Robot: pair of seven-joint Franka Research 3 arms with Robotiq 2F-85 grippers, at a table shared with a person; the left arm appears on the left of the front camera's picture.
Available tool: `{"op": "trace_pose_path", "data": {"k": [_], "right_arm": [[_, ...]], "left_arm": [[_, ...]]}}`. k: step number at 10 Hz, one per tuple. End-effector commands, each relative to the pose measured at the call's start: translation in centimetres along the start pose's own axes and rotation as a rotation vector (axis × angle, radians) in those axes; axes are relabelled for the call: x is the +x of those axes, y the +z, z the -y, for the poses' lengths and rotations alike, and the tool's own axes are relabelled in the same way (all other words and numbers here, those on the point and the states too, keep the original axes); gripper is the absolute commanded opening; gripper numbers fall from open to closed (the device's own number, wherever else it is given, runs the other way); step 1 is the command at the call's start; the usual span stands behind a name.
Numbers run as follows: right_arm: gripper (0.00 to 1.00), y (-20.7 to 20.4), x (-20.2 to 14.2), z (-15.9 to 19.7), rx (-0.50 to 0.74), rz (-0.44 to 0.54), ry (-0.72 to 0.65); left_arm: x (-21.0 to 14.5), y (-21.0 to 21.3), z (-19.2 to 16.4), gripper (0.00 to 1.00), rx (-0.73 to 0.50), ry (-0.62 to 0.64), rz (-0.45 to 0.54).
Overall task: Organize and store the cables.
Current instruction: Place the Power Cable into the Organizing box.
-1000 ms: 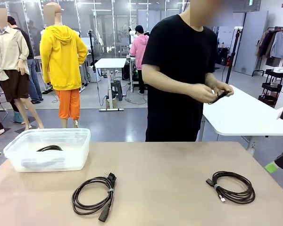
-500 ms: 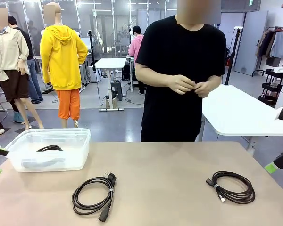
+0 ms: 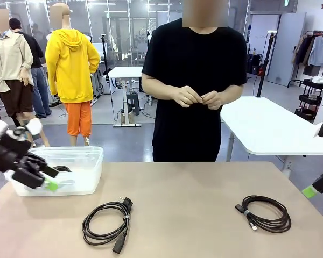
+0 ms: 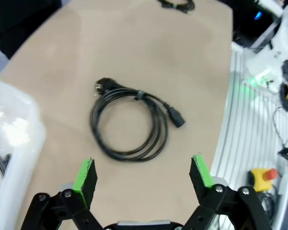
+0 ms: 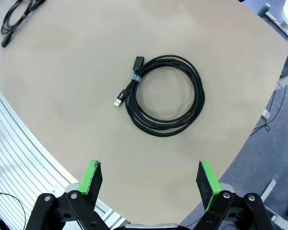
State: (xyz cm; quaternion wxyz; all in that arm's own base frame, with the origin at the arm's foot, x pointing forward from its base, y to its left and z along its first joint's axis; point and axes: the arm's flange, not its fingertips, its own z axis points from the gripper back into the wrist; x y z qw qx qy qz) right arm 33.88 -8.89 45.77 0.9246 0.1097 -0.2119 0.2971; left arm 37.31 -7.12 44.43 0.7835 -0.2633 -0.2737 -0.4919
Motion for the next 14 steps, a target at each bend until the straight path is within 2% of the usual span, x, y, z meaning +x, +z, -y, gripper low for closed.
{"op": "trace_pose_path", "data": {"k": [1,3,4,5,9,10,11,12,14], "right_arm": [[1.00,-0.1,0.1,0.0,0.000,-0.003,-0.018],[1.00,-0.1,0.1,0.0,0.000,-0.003,-0.018],[1.00,-0.1,0.1,0.0,0.000,-0.003,-0.018],[1.00,-0.1,0.1,0.0,0.000,-0.003,-0.018],[1.00,-0.1,0.1,0.0,0.000,-0.003,-0.018],[1.00,-0.1,0.1,0.0,0.000,-0.003,-0.018],[1.00,-0.1,0.1,0.0,0.000,-0.003,-0.018],[1.00,-0.1,0.1,0.0,0.000,-0.003,-0.018],[1.00,-0.1,0.1,0.0,0.000,-0.003,-0.018]], "left_arm": [[0.3,-3.1,0.4,1.00,-0.028,0.022,-0.042],[-0.5,-5.3,0.5,1.00,-0.011,-0.013,-0.077],[-1.7,-4.9,0.4,1.00,-0.013,-0.083,-0.116],[0.6,-4.7,0.9,1.00,-0.047,0.009,-0.064],[0.2,-4.9,0.4,1.00,-0.042,-0.005,-0.080],[1.1,-6.6,-0.4,1.00,-0.035,0.114,-0.050],[2.9,-8.8,0.1,1.00,-0.016,0.223,-0.133],[5.2,-10.4,1.6,1.00,-0.013,0.284,-0.128],[7.5,-13.3,3.6,1.00,0.087,0.470,-0.214]]}}
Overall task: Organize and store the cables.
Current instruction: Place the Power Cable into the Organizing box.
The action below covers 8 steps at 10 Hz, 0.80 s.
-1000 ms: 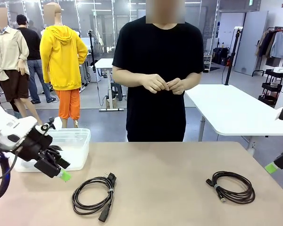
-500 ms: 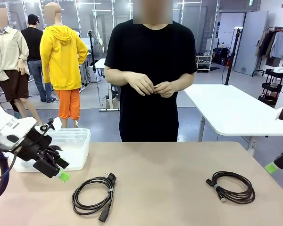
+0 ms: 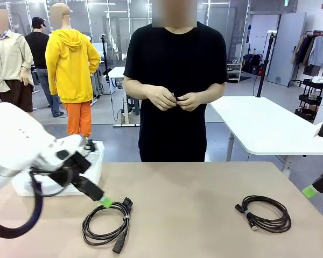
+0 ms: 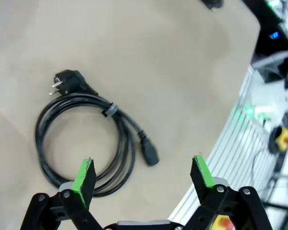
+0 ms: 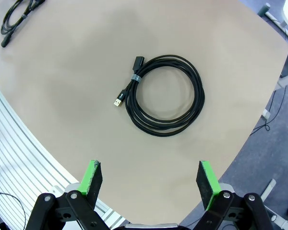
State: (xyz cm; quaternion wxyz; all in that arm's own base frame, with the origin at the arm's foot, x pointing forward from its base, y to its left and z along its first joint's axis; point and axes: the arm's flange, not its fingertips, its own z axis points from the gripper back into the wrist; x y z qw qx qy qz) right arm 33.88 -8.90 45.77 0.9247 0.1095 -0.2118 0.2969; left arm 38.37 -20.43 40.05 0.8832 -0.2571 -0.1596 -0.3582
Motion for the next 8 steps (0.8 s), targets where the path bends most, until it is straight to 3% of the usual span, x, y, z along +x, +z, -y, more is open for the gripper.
{"op": "trace_pose_path", "data": {"k": [1,7,8], "right_arm": [[1.00,-0.1,0.1,0.0,0.001,-0.003,-0.018],[1.00,-0.1,0.1,0.0,0.001,-0.003,-0.018],[1.00,-0.1,0.1,0.0,0.001,-0.003,-0.018]], "left_arm": [[2.3,-2.4,1.7,1.00,0.094,0.194,-0.088],[4.9,-10.4,4.0,1.00,0.424,0.440,-0.131],[4.9,-11.1,4.0,1.00,0.366,0.460,-0.119]]}}
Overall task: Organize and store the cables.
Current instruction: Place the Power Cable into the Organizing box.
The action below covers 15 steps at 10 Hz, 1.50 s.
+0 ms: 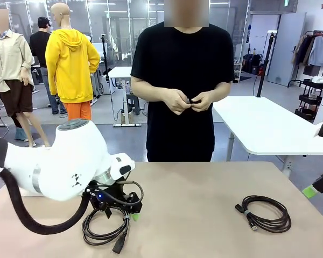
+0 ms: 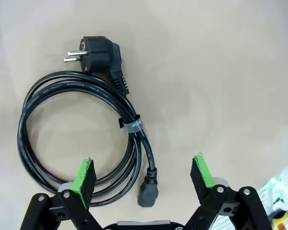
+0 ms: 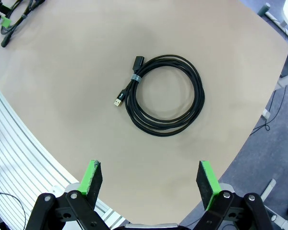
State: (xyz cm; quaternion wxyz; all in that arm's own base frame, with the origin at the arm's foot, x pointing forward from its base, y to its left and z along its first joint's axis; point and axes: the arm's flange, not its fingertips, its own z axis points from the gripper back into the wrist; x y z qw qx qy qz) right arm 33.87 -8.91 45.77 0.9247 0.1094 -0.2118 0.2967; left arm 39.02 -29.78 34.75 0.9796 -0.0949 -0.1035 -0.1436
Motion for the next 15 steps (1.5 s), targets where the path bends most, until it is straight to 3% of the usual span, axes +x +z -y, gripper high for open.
{"op": "trace_pose_path", "data": {"k": [1,7,8,9,10,11,13,14,15], "right_arm": [[1.00,-0.1,0.1,0.0,0.001,-0.003,-0.017],[1.00,-0.1,0.1,0.0,0.001,-0.003,-0.017],[1.00,-0.1,0.1,0.0,0.001,-0.003,-0.017],[1.00,-0.1,0.1,0.0,0.001,-0.003,-0.017],[1.00,-0.1,0.1,0.0,0.001,-0.003,-0.017],[1.00,-0.1,0.1,0.0,0.001,-0.003,-0.017],[1.00,-0.1,0.1,0.0,0.001,-0.003,-0.017],[1.00,-0.1,0.1,0.0,0.001,-0.003,-0.017],[1.00,-0.1,0.1,0.0,0.001,-0.003,-0.017]], "left_arm": [[1.5,-1.4,1.4,1.00,0.051,0.051,0.011],[3.0,-5.4,1.3,1.00,0.108,0.095,0.009],[3.0,-5.7,1.1,0.94,0.129,0.090,0.014],[2.8,-5.8,1.2,0.55,0.149,0.074,0.008],[2.8,-5.7,1.2,0.37,0.152,0.073,0.017],[2.7,-5.9,1.4,0.00,0.145,0.073,0.003],[2.3,-5.7,1.7,0.00,0.139,0.068,-0.023],[2.0,-5.3,1.8,0.16,0.150,0.070,-0.019],[2.0,-5.1,1.9,0.06,0.173,0.065,-0.023]]}}
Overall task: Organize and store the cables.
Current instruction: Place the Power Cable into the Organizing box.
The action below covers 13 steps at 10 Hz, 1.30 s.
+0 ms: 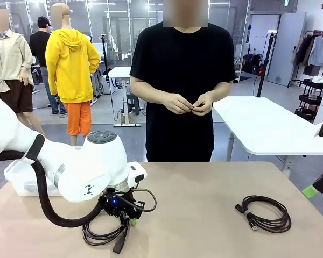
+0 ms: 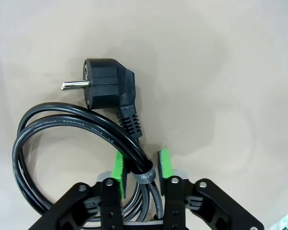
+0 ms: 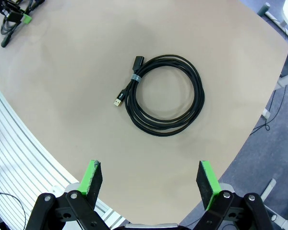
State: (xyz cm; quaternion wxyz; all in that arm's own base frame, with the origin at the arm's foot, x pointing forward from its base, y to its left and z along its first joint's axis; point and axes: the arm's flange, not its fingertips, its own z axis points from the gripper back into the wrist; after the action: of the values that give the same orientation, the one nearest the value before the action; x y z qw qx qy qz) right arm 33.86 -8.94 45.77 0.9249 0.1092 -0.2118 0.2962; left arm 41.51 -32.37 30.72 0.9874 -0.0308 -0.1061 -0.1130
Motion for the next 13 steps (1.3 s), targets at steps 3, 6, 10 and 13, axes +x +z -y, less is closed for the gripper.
{"op": "trace_pose_path", "data": {"k": [3,6,10,13], "right_arm": [[1.00,-0.1,0.1,-0.1,0.001,-0.003,-0.016],[1.00,-0.1,0.1,-0.1,0.001,-0.003,-0.016],[1.00,-0.1,0.1,-0.1,0.001,-0.003,-0.016],[1.00,-0.1,0.1,-0.1,0.001,-0.003,-0.016]], "left_arm": [[-0.4,0.9,0.4,0.00,0.035,0.021,-0.007],[-2.7,9.5,0.0,0.00,0.133,-0.098,0.094],[-5.8,18.8,-3.4,0.13,0.188,-0.246,0.247],[-6.5,20.4,-6.7,0.13,0.173,-0.253,0.281]]}}
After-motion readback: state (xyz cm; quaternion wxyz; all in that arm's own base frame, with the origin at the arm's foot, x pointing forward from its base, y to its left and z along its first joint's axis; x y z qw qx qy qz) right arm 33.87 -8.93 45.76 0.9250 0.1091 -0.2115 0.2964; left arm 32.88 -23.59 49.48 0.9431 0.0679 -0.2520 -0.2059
